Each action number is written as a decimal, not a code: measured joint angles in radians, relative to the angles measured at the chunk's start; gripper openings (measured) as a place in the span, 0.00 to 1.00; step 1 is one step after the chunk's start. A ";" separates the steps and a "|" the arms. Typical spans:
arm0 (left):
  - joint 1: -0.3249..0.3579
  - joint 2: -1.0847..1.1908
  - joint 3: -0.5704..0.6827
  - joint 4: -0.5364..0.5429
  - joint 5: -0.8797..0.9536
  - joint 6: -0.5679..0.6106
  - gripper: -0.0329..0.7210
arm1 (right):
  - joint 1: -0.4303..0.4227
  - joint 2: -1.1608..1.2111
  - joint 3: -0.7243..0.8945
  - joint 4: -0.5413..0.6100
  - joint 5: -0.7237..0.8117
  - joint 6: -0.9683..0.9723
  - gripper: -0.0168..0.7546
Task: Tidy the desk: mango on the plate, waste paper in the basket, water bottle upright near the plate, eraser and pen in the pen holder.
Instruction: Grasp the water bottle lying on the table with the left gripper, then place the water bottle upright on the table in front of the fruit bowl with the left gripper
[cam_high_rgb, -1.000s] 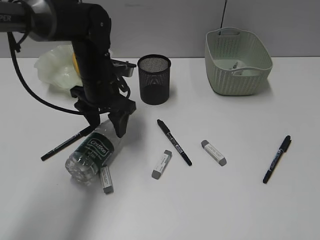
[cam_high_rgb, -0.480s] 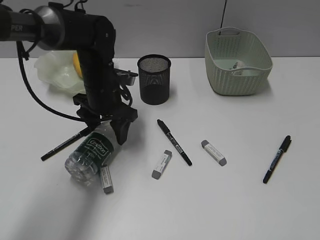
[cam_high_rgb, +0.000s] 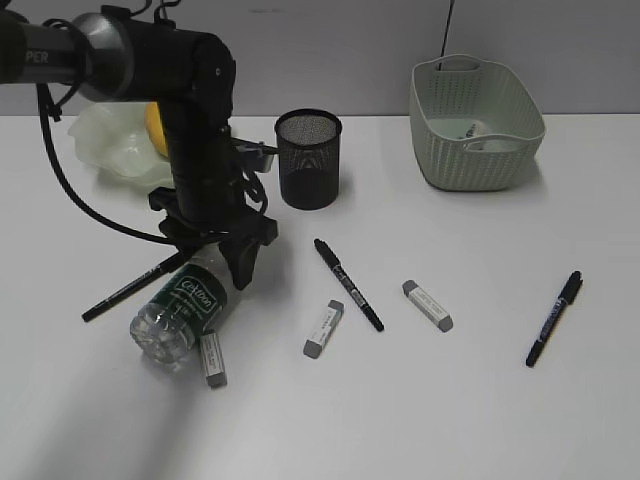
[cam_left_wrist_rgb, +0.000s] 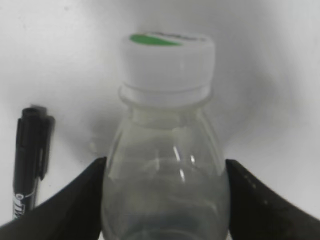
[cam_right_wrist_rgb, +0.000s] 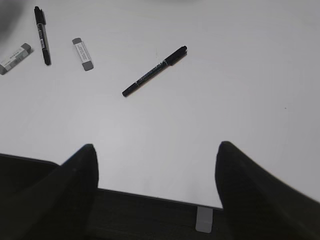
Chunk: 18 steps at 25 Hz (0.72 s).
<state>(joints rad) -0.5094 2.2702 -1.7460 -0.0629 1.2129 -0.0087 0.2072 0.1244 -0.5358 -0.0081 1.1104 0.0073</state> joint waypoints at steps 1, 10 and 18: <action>0.000 0.000 0.000 0.000 0.000 0.000 0.72 | 0.000 0.000 0.000 0.000 0.000 0.000 0.77; 0.000 -0.016 0.000 -0.001 -0.003 -0.001 0.72 | 0.000 0.000 0.000 -0.001 -0.001 0.000 0.77; 0.000 -0.068 0.000 -0.002 -0.007 -0.001 0.72 | 0.000 0.000 0.000 -0.002 -0.001 0.000 0.77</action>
<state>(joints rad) -0.5094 2.2022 -1.7460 -0.0648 1.2060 -0.0097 0.2072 0.1244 -0.5358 -0.0102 1.1096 0.0073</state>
